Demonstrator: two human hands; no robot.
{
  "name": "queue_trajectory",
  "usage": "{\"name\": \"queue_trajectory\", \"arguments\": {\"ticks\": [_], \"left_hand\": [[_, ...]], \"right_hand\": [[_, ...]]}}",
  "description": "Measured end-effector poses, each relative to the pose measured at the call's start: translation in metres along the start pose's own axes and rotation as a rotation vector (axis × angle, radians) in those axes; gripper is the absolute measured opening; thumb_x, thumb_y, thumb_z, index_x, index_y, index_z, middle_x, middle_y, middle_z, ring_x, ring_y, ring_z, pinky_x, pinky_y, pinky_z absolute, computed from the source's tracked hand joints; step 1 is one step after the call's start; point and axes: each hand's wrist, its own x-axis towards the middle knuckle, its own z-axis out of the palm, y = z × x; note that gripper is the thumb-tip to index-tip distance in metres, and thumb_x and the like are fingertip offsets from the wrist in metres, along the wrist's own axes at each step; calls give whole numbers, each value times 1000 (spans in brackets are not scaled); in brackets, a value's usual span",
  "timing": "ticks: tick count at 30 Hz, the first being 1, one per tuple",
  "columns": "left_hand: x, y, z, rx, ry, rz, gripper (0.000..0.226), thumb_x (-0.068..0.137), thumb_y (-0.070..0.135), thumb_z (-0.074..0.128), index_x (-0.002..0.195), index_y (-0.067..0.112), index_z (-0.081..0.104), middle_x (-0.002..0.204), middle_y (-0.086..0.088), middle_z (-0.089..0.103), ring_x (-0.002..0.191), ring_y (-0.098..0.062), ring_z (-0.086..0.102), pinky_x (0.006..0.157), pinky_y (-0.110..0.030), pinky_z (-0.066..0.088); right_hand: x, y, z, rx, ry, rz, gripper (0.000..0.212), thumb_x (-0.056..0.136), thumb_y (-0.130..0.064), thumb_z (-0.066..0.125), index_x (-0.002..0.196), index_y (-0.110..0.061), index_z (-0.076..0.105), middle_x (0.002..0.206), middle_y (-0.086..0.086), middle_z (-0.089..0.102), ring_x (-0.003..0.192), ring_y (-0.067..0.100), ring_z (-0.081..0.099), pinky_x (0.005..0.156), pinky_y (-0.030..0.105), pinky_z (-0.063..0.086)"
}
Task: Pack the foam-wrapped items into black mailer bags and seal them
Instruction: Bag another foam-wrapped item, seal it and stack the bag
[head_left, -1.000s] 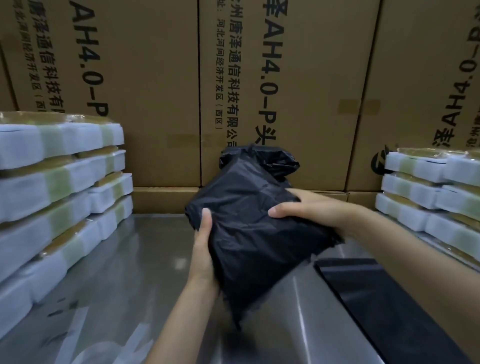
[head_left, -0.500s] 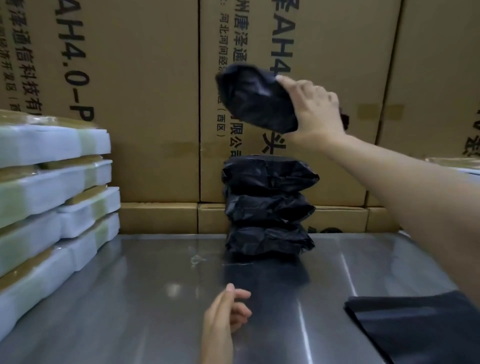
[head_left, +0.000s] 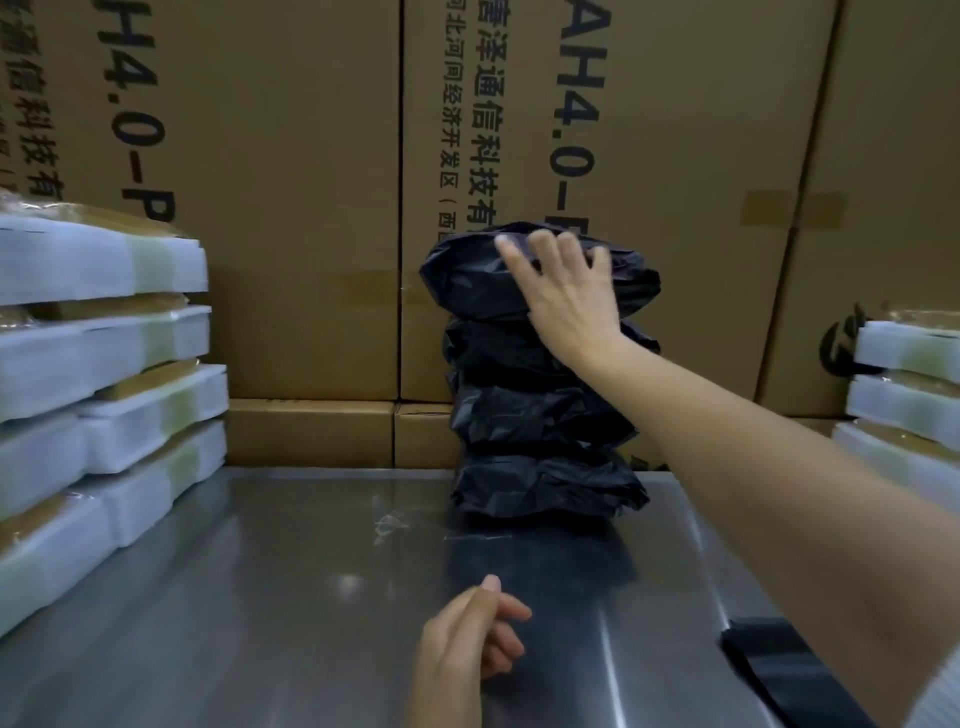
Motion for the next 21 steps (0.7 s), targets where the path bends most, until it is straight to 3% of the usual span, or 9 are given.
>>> {"name": "queue_trajectory", "arguments": {"ticks": [2,3,5,7,10,13,16,18,21], "left_hand": [[-1,-1,1,10,-10,7,45,96,18,48,59,4,68,50,-13,55,43,-16,45,52,-26,36],[-1,-1,2,14,-19,13,44,96,18,48,60,4,68,50,-12,55,44,-15,45,52,-25,36],[-3,-1,4,19,-37,19,43,96,18,48,61,4,69,51,-12,55,44,-14,45,49,-20,37],[-3,-2,4,31,-49,14,42,96,19,48,62,5,69,52,-11,55,46,-14,45,47,-16,38],[-4,-1,6,58,-69,34,37,89,31,61,61,8,69,52,-8,56,48,-13,46,50,-16,39],[-8,1,8,83,-87,57,37,68,44,51,57,14,69,52,-7,56,50,-13,47,52,-17,38],[-6,-2,5,104,-89,68,38,67,46,50,56,15,70,52,-6,56,49,-13,47,50,-17,36],[-3,-4,3,132,-86,72,39,67,47,51,56,15,70,52,-6,57,50,-13,48,51,-17,37],[5,-6,0,80,-40,48,37,72,41,58,55,11,69,50,-9,55,46,-14,47,49,-19,37]], "right_hand": [[-9,-3,4,33,-33,-48,70,93,-13,50,152,-23,12,147,12,24,127,36,29,92,48,40],[-11,-2,6,38,-79,-18,68,95,-18,49,152,-23,12,150,12,23,130,37,29,99,48,37],[-11,0,8,44,-175,64,69,97,-33,46,153,-20,9,155,13,18,137,38,26,114,49,21],[-3,1,7,100,-293,120,71,97,-42,42,154,-21,5,160,10,11,143,36,20,117,46,14],[13,1,1,195,-483,169,73,97,-49,41,154,-25,4,162,5,2,146,30,14,114,44,23],[25,5,-4,254,-619,183,70,97,-48,39,154,-27,3,162,2,-1,147,28,12,116,45,18],[30,8,-5,307,-704,200,70,98,-41,38,154,-28,-1,162,1,-5,148,28,5,118,49,8],[28,1,-4,344,-698,223,72,99,-38,38,154,-27,-7,162,1,-6,148,27,2,118,49,6],[3,-15,0,361,-448,260,71,100,-38,36,154,-21,-7,162,3,0,149,25,3,118,44,11]]}}
